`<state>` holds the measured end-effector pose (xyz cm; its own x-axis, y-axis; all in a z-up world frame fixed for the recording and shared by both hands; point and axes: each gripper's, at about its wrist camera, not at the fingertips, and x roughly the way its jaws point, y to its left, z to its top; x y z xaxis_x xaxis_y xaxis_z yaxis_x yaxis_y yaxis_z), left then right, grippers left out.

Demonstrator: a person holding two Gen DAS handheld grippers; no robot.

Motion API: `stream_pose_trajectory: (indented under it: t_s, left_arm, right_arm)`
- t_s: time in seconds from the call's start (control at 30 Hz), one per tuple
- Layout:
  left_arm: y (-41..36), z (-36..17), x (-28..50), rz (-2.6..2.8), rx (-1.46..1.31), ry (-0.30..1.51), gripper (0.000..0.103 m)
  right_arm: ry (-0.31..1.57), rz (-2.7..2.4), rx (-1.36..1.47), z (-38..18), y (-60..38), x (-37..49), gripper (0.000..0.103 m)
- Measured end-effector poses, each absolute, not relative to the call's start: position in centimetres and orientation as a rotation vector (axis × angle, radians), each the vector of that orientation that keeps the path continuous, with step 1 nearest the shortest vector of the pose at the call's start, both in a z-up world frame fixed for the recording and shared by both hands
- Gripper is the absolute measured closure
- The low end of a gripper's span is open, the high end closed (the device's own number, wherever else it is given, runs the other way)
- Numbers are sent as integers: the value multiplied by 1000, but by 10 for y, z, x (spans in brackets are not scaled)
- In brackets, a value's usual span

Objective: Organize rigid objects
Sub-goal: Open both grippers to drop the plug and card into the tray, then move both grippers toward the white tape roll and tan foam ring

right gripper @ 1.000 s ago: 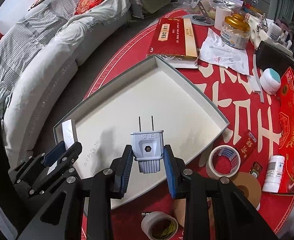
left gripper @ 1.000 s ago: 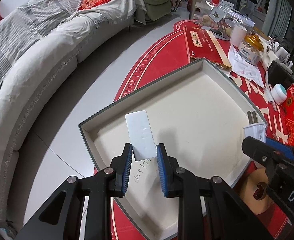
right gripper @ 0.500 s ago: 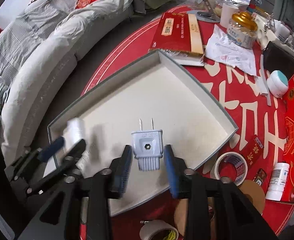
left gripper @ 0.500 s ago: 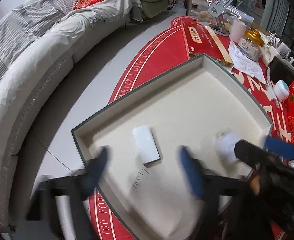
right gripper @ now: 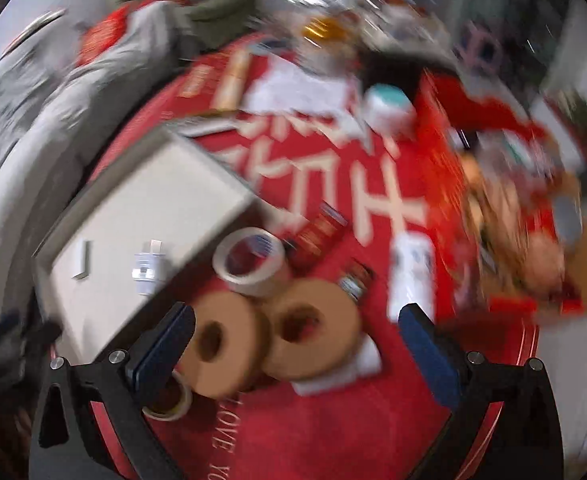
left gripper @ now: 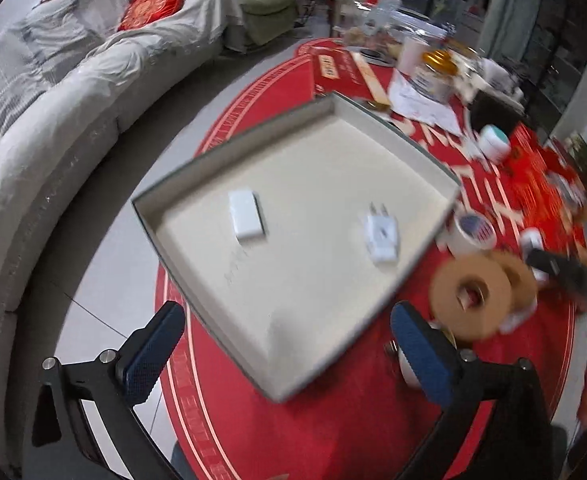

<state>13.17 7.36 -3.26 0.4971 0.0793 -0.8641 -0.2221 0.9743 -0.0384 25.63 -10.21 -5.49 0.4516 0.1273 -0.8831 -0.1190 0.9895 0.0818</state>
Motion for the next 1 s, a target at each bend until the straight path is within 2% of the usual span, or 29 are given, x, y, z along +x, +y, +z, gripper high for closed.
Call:
stream_pose_trajectory:
  t_s: [0.23, 0.43, 0.63, 0.83, 1.0]
  left_arm:
    - [49, -45, 112, 157, -90, 1075, 0]
    - [48, -53, 98, 149, -75, 1099, 0]
    - [46, -60, 82, 140, -74, 1120, 0]
    - [28, -52, 91, 126, -82, 1101, 0]
    - [-10, -63, 114, 67, -50, 1129, 0]
  right_arm:
    - [1204, 154, 52, -90, -96, 276, 0]
    - [1337, 154, -69, -137, -78, 255, 0]
    - [1369, 281, -172, -133, -80, 182, 1]
    - [1244, 236, -22, -96, -115, 155, 1]
    - [1249, 193, 58, -87, -141, 147, 1]
